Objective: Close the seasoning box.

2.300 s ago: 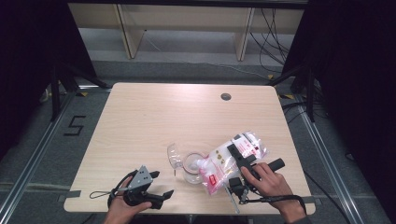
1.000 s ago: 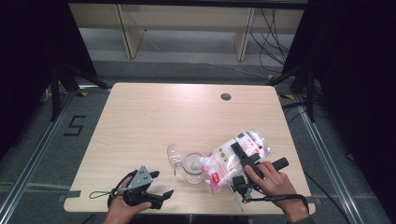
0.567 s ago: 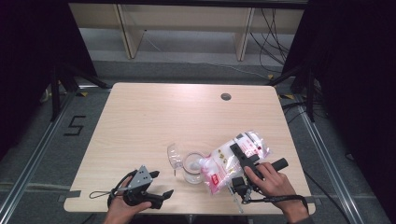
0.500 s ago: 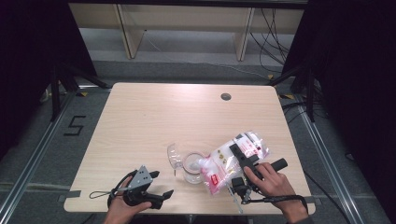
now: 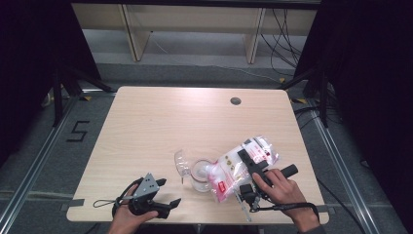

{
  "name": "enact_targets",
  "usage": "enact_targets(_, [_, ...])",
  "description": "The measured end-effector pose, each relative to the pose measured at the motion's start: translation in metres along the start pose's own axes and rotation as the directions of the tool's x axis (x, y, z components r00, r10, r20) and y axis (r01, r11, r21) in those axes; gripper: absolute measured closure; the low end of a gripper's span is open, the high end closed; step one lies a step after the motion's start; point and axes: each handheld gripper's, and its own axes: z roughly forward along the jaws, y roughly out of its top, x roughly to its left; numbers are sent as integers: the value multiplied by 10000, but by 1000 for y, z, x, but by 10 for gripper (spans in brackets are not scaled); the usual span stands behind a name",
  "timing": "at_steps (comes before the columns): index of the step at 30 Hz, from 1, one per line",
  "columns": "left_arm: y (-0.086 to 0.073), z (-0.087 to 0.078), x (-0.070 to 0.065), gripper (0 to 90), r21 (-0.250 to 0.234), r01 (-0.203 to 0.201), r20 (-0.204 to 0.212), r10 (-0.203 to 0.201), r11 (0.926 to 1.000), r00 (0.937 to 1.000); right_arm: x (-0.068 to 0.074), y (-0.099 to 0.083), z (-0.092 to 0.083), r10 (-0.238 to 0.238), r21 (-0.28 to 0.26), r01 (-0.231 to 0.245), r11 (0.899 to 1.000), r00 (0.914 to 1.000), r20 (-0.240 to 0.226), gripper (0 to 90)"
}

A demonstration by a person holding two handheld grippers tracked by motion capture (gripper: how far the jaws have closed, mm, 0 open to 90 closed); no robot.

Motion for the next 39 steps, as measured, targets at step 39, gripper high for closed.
enact_targets(39, [0,-1,0,153,2,21,-35,-21,10000,10000,0,-7,-12,33,196,-35,9998,9999,149,546])
